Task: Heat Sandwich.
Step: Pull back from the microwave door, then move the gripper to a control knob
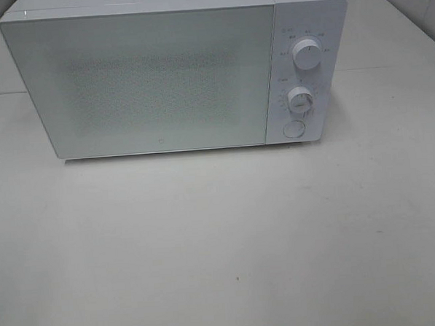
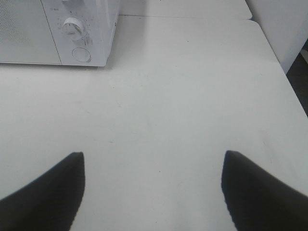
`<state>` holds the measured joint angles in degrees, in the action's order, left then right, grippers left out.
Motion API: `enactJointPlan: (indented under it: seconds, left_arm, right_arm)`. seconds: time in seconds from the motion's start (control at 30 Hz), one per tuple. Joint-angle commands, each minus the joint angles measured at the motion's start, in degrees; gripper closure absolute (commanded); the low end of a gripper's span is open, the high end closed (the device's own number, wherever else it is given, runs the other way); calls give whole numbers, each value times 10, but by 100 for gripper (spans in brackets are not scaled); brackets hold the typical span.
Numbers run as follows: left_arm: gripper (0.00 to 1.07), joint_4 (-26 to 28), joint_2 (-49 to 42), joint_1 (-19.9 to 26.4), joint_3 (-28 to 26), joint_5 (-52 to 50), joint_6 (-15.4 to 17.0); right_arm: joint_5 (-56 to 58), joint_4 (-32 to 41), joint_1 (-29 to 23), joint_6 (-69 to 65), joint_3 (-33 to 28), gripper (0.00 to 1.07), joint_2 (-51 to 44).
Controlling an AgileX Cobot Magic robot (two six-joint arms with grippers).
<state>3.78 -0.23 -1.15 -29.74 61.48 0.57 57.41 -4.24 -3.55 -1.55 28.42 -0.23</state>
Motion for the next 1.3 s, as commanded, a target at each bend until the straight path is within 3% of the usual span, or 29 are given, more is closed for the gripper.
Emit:
enactJointPlan:
  seconds: [0.03, 1.3]
  left_arm:
    - [9, 2, -14, -4, 1, -1, 0]
    - [9, 2, -13, -3, 1, -1, 0]
  right_arm:
    - [-4, 1, 2, -1, 0, 32, -16]
    - [-4, 2, 2, -2, 0, 32, -16]
